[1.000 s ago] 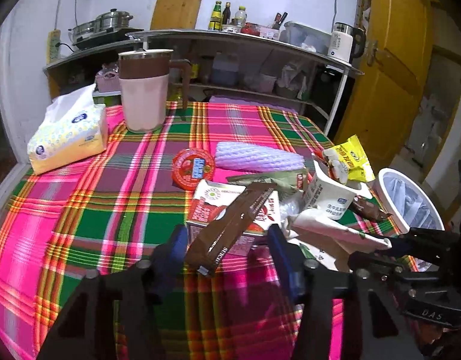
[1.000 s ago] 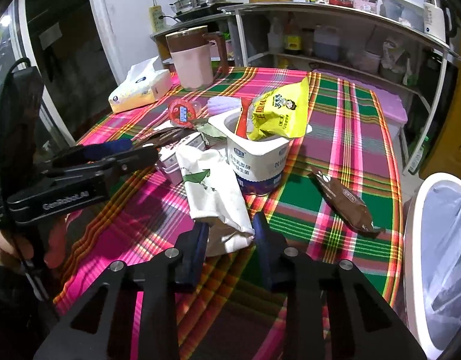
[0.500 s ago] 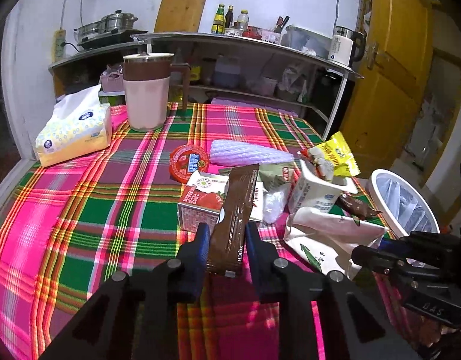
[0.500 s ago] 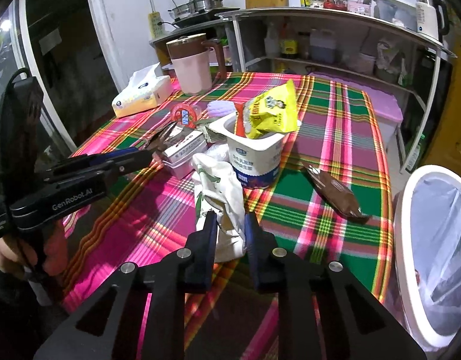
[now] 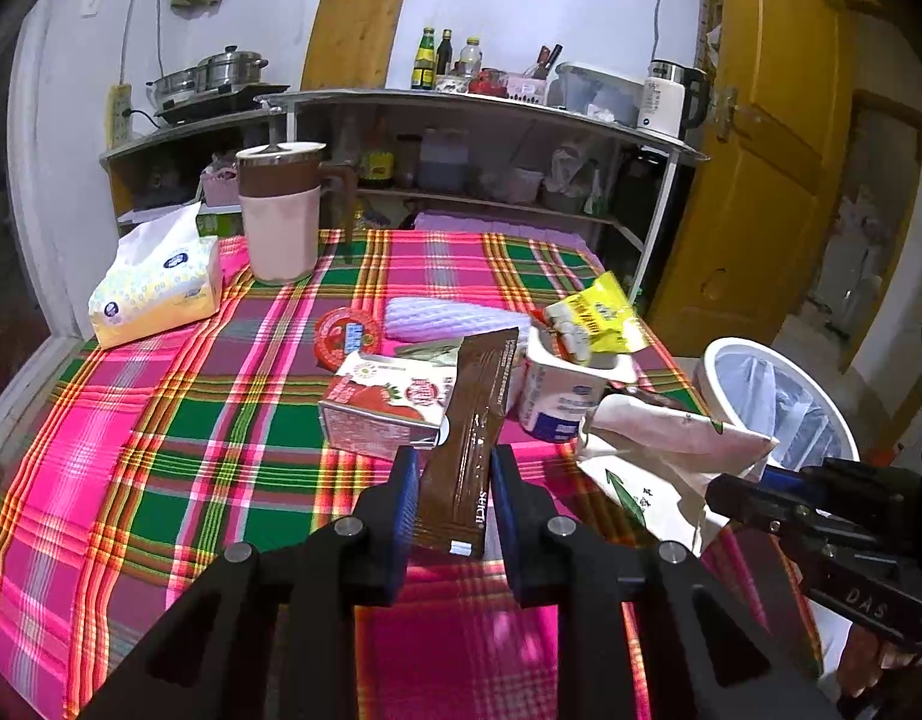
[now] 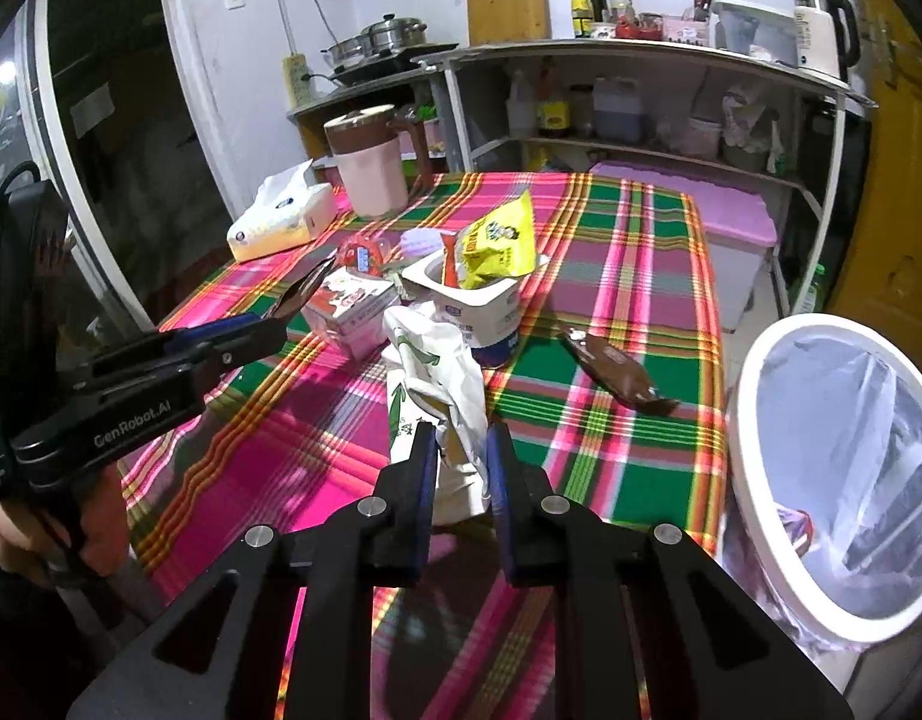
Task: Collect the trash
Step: 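Carry both items over the white bin and open both tools to drop them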
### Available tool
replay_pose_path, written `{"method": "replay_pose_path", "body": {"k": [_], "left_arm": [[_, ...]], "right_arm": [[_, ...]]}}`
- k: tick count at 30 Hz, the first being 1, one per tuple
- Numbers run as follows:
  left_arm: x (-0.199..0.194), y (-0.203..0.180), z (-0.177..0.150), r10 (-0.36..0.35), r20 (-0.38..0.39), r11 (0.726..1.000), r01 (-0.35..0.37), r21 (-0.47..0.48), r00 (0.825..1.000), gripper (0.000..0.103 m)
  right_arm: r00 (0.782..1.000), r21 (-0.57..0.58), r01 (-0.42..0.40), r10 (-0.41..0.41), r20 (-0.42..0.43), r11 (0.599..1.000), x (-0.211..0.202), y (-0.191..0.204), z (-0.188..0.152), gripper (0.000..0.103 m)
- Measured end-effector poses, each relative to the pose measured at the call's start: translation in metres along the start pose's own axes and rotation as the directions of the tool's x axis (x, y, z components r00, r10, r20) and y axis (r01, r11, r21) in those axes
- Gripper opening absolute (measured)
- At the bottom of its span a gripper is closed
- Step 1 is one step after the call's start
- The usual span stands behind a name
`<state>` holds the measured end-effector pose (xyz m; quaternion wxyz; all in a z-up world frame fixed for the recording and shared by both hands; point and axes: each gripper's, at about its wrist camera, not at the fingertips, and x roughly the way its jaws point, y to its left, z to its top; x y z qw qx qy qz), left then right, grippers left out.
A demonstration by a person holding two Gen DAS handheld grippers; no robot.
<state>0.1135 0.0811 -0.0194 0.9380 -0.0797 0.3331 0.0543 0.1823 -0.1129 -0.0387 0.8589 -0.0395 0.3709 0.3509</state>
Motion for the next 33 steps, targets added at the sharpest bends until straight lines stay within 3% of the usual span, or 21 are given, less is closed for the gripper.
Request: {"method": "replay_pose_path", "body": {"k": [16, 33], "left_arm": [[-0.014, -0.049, 0.004, -0.065, 0.01, 0.996, 0.064, 0.059, 0.998, 0.025], [0.02, -0.138, 0.017, -0.215, -0.047, 0.962, 0.22, 0.162, 0.975, 0.025]], "right_arm": [[0.995, 0.061, 0.051, -0.055, 0.08, 0.997, -0.047, -0.025, -0.008, 0.018], [0.972, 0.23, 0.174, -0.205, 0.116, 0.958, -0.093, -0.109, -0.03, 0.018]]}}
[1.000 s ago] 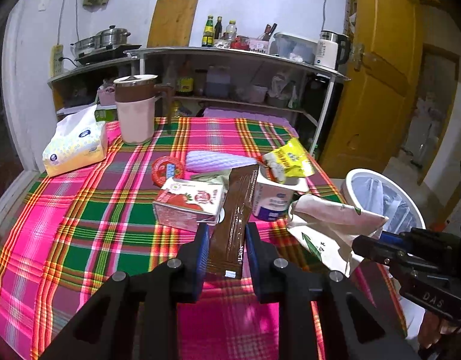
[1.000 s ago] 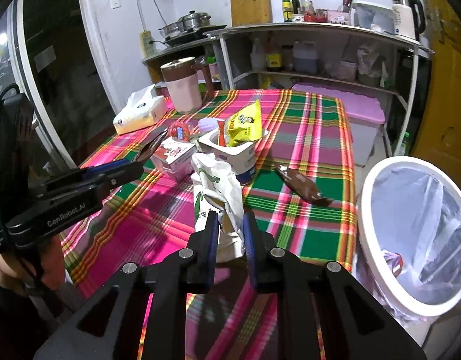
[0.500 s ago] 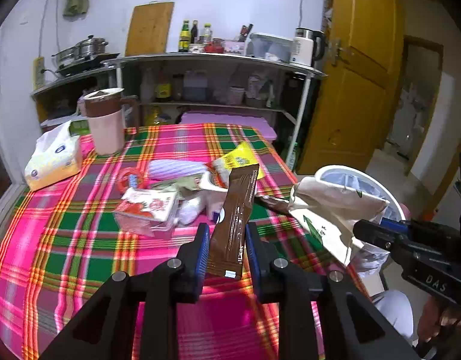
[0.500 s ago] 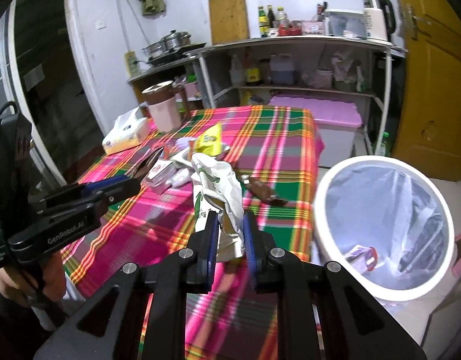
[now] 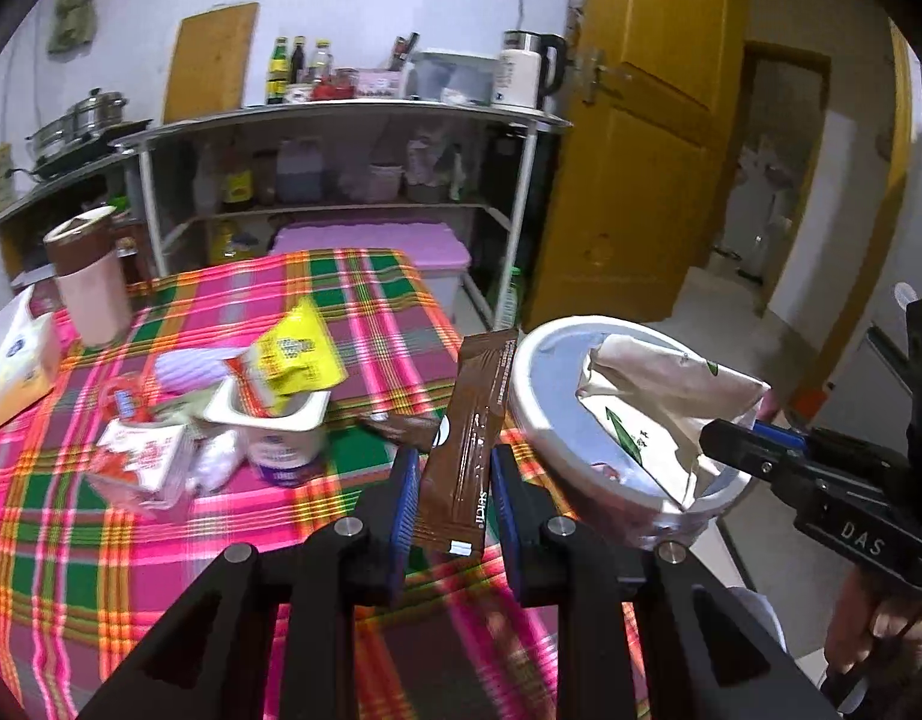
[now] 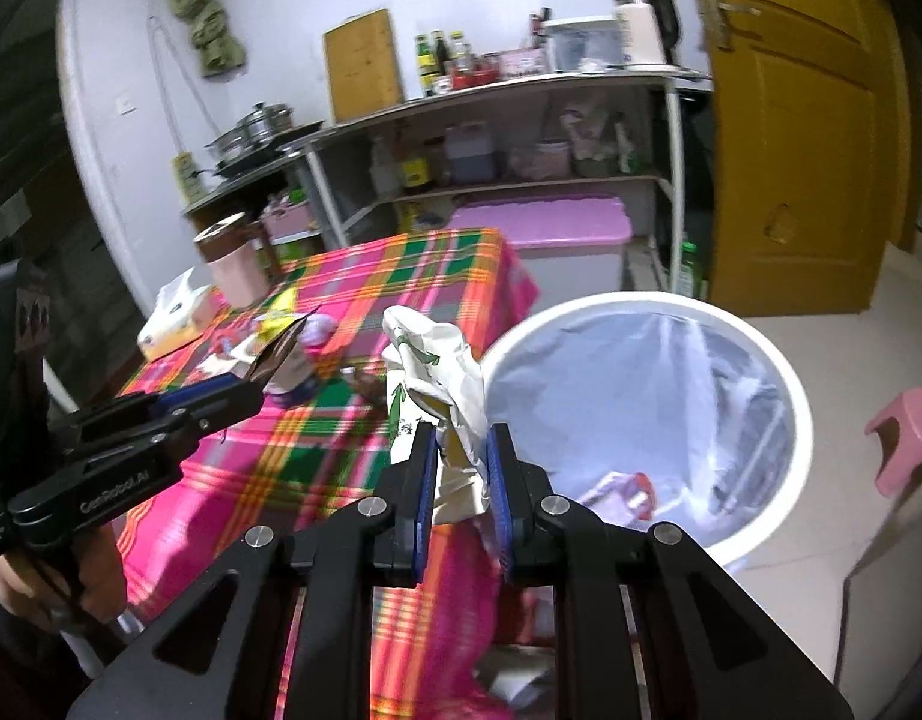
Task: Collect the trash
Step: 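Carry both items over the white bin and open both tools to drop them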
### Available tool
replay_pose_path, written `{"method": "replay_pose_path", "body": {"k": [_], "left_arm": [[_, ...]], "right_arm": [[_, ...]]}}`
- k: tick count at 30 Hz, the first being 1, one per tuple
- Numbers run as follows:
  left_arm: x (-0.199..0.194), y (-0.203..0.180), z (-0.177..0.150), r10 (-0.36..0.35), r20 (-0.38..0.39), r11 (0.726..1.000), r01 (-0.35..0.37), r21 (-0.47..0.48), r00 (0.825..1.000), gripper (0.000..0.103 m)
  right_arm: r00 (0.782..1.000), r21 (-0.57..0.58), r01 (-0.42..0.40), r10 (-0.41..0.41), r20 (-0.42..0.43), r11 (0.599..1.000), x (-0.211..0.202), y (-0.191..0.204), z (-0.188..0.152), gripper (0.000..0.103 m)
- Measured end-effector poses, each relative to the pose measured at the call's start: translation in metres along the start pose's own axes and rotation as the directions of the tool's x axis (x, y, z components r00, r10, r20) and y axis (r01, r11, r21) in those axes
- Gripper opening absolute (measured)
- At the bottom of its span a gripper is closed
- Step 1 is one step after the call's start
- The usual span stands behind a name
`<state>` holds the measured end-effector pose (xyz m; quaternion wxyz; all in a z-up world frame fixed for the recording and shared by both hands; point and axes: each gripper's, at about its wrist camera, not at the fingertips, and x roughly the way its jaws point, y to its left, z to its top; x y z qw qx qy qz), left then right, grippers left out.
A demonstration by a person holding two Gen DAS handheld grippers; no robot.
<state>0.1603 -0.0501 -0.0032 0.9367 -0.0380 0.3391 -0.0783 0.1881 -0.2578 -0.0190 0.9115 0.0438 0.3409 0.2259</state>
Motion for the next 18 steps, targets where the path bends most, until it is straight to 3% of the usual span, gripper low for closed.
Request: {"method": "replay_pose_path", "body": {"k": [18], "left_arm": [[0.065, -0.06, 0.024, -0.149, -0.071, 0.984, 0.154, 0.085, 0.986, 0.025]], "right_arm": [[0.991, 0.105, 0.13, -0.127, -0.039, 0.986, 0.007, -0.068, -0.001, 0.018]]}}
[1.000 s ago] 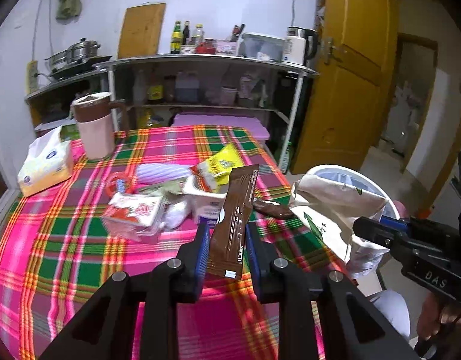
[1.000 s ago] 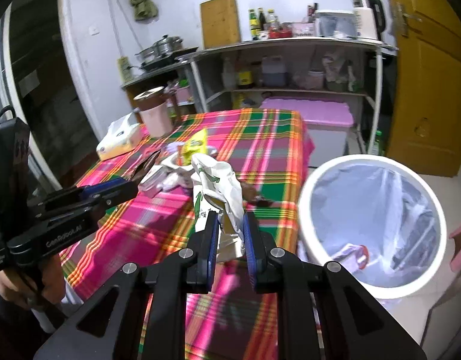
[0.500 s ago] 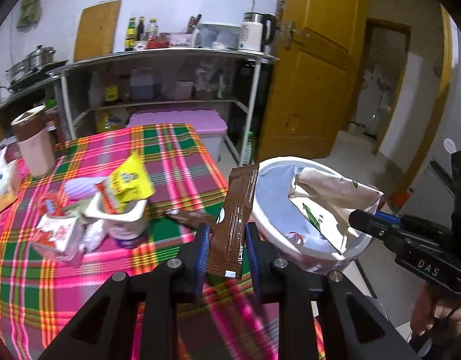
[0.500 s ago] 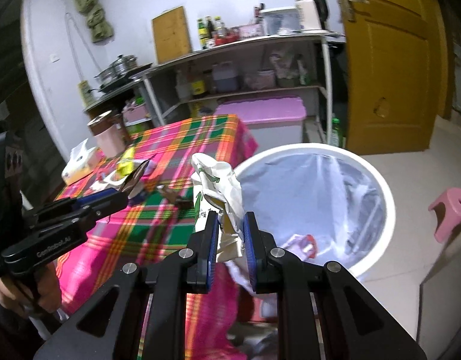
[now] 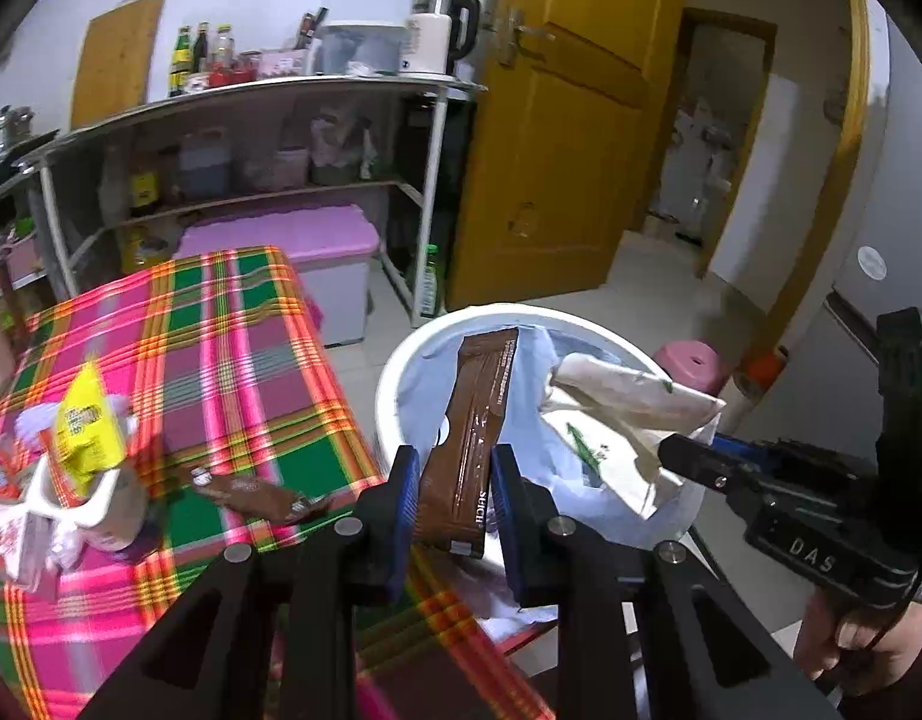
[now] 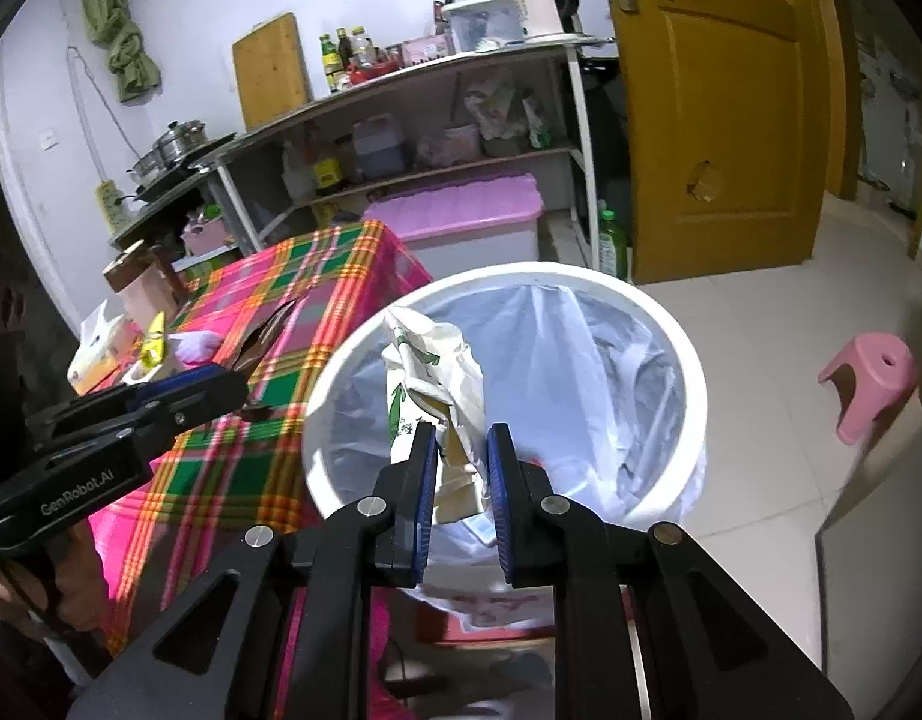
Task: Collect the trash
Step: 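Carry both items over the white bin and open both tools to drop them, then move both open tools back from the bin toward the table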
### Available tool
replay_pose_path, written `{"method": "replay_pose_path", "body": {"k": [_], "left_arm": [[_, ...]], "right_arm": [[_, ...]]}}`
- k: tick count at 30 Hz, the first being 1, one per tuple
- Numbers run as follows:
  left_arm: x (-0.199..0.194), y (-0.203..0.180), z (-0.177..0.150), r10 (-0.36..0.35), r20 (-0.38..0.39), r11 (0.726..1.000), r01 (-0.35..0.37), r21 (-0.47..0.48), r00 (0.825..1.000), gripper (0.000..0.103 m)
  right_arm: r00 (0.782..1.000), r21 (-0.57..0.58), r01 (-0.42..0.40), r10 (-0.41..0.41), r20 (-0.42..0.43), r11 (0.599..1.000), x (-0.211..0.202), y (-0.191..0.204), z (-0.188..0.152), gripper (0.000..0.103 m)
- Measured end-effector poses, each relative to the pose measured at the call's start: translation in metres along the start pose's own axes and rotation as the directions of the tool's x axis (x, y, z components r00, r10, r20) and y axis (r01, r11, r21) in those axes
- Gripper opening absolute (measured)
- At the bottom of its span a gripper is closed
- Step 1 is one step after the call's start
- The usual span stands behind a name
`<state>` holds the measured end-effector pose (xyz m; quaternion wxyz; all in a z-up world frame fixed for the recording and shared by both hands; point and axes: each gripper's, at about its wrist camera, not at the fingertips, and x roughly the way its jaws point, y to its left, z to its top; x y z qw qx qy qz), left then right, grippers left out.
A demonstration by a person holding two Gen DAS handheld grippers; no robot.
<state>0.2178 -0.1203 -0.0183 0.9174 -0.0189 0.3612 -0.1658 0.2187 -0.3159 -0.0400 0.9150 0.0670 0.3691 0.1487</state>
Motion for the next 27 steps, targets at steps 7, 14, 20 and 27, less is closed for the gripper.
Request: {"method": "replay_pose_path", "body": {"k": [7, 14, 20, 27], "left_arm": [[0.027, -0.012, 0.009, -0.041, -0.031, 0.999, 0.042, 0.022, 0.999, 0.025], [0.047, -0.015, 0.014, -0.065, -0.061, 0.998, 0.066, 0.016, 0.996, 0.026], [0.05, -0.013, 0.015, -0.072, -0.063, 0.997, 0.073, 0.005, 0.995, 0.034], [0.035, -0.008, 0.011, -0.059, -0.044, 0.998, 0.058, -0.01, 0.997, 0.034]], "right_arm": [[0.999, 0.011, 0.025, -0.025, -0.034, 1.0, 0.013, -0.013, 0.002, 0.019], [0.997, 0.029, 0.028, -0.026, -0.072, 0.999, 0.026, -0.021, 0.005, 0.024], [0.997, 0.029, 0.029, -0.027, -0.072, 0.999, 0.026, -0.022, 0.005, 0.025], [0.998, 0.033, 0.021, -0.02, -0.054, 0.999, 0.019, -0.019, 0.004, 0.025]]}}
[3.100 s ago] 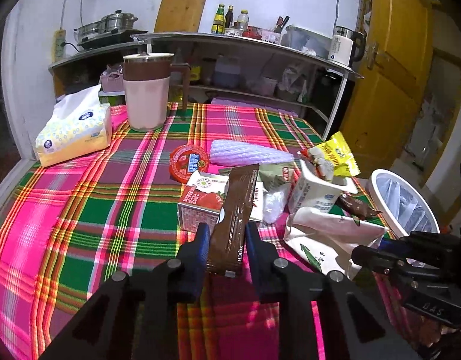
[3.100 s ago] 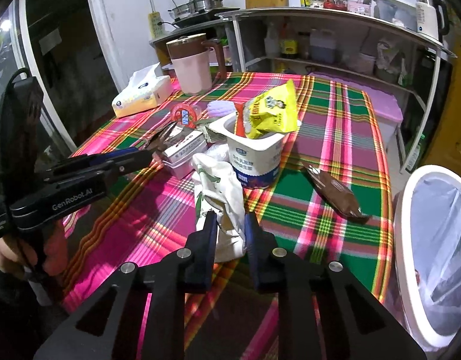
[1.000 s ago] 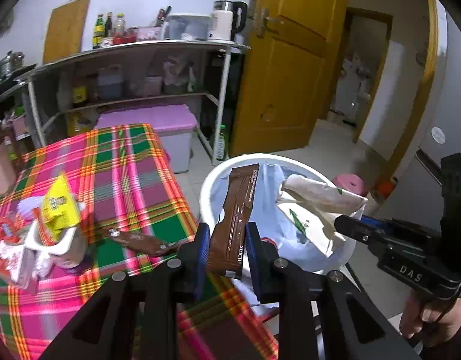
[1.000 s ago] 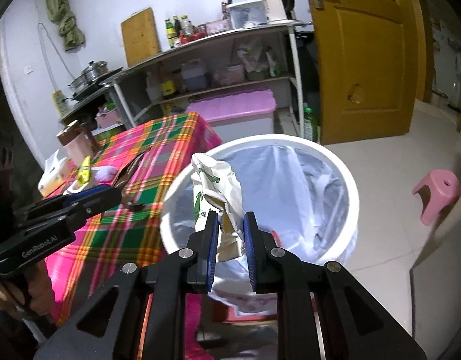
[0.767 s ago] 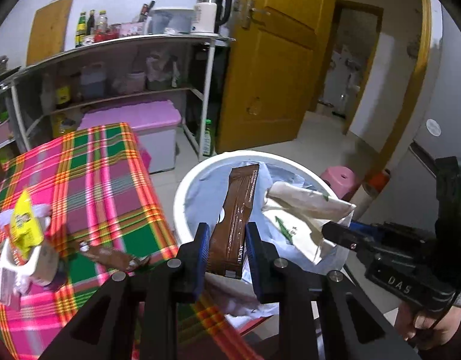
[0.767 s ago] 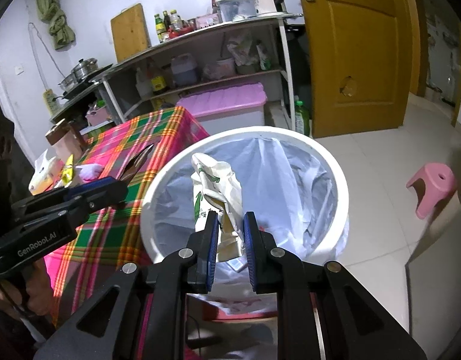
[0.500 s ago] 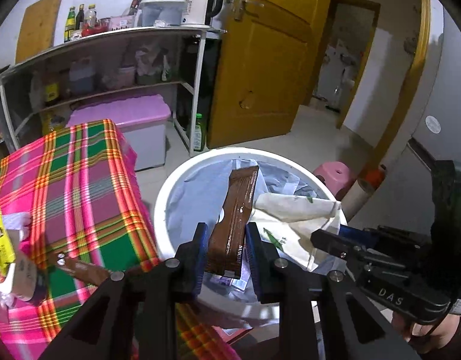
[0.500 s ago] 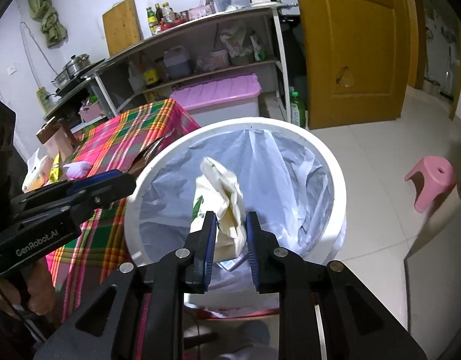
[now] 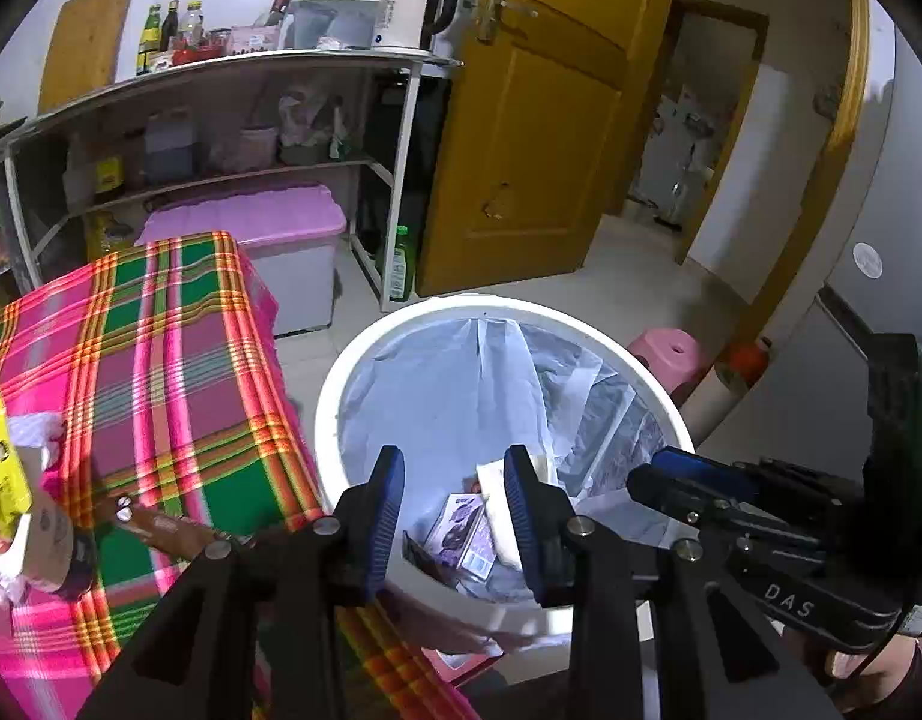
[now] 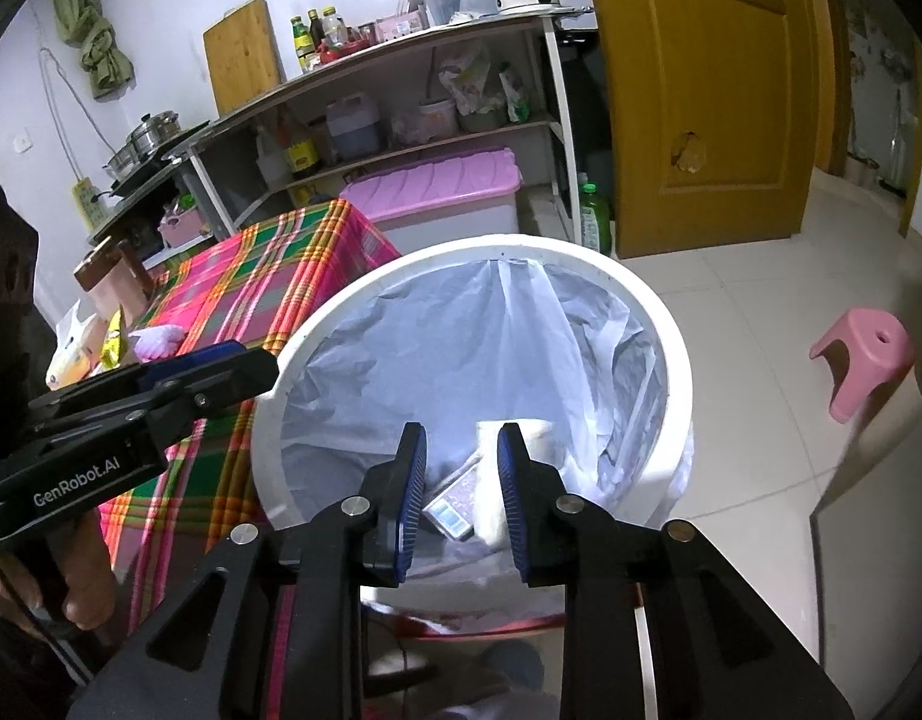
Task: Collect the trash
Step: 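Move both open tools back from the bin toward the table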
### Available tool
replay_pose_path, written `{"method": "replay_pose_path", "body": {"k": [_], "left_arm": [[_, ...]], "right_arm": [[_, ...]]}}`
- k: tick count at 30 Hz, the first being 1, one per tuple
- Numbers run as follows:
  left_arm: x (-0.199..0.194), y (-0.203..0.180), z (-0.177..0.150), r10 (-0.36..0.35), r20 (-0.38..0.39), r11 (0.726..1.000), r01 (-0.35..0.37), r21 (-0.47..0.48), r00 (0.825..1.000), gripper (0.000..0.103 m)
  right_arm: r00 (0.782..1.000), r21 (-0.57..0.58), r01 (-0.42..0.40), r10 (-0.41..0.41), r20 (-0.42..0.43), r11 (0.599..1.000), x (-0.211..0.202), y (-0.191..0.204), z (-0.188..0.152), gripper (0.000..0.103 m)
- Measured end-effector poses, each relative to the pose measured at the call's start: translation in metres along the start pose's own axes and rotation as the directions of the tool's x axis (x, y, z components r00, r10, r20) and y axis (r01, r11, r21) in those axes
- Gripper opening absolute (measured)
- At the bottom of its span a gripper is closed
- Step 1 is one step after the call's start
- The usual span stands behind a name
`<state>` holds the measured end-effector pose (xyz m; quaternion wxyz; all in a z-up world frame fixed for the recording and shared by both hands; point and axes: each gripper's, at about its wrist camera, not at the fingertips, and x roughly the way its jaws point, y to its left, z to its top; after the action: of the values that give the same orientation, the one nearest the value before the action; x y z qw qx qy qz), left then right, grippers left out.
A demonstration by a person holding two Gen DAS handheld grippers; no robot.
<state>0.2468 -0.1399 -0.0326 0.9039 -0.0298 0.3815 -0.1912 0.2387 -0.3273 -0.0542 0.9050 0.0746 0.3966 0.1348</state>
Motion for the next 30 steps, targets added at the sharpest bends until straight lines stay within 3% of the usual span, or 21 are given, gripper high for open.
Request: {"method": "replay_pose_path", "body": {"k": [9, 13, 30], "left_arm": [[-0.035, 0.009, -0.017, 0.036, 0.028, 0.999, -0.035, -0.028, 0.999, 0.034], [-0.05, 0.015, -0.025, 0.055, 0.04, 0.998, -0.053, -0.043, 0.998, 0.034], [-0.112, 0.066, -0.069, 0.149, 0.064, 0.981, -0.14, -0.135, 0.987, 0.034]], "right_arm": [[0.998, -0.018, -0.057, 0.057, 0.039, 0.998, -0.018, 0.018, -0.008, 0.026], [0.995, -0.046, -0.087, 0.089, 0.047, 0.995, -0.025, 0.033, -0.012, 0.035], [0.983, -0.165, -0.185, 0.185, -0.015, 0.969, -0.027, 0.098, -0.027, 0.036]]}}
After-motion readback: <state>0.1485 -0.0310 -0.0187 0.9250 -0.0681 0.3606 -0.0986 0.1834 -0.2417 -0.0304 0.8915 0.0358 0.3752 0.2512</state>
